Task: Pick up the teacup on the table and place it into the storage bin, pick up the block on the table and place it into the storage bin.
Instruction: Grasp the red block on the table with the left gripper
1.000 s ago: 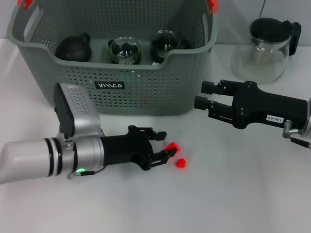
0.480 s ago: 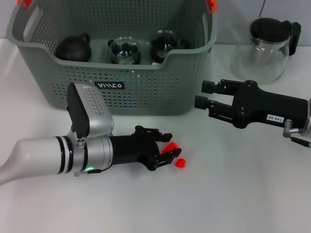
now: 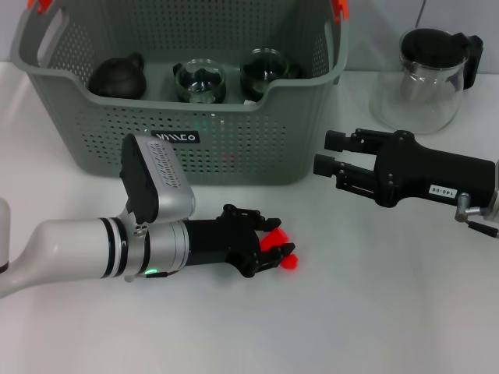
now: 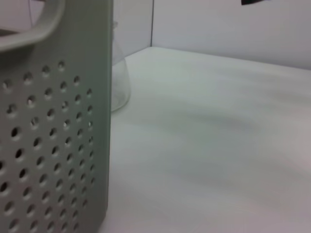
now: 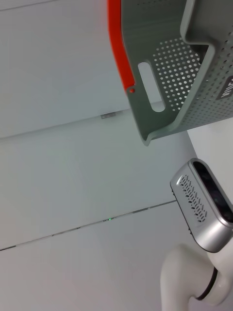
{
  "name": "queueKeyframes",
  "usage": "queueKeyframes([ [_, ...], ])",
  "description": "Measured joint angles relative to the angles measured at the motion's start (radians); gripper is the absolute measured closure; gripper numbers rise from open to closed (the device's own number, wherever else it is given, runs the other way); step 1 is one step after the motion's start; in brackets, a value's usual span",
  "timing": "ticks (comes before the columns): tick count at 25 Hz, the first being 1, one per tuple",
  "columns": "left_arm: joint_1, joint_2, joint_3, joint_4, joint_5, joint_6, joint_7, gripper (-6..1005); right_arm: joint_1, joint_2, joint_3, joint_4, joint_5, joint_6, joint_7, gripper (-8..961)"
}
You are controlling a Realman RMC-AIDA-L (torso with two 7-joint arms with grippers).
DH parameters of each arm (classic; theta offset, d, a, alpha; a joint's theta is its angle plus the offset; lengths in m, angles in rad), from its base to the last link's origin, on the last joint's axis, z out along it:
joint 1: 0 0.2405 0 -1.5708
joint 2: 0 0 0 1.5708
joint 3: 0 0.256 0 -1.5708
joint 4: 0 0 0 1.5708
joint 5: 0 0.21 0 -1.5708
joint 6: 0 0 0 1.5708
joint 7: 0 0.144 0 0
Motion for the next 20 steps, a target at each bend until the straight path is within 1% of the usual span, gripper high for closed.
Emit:
queueKeyframes([
  [3,-0.003,0.000,0.013,-0.002,0.000,-0.014,0.001,635,0.000,0.000,0.000,0.001,0.000,0.000,0.000,435],
  [15,-0.012,0.000,0.019,-0.003,0.000,-0.017,0.009,680,-0.005,-0.002,0.000,0.002,0.000,-0.002,0.000,436],
  [18,-0.016,0.000,0.023,-0.001,0.001,-0.021,-0.014,811,-0.005,-0.003,0.000,0.002,0.000,-0.001,0.000,436],
  [20,-0.017,0.000,0.023,0.002,0.004,-0.017,-0.030,811,-0.005,-0.003,0.000,0.002,0.000,-0.001,0.000,436],
])
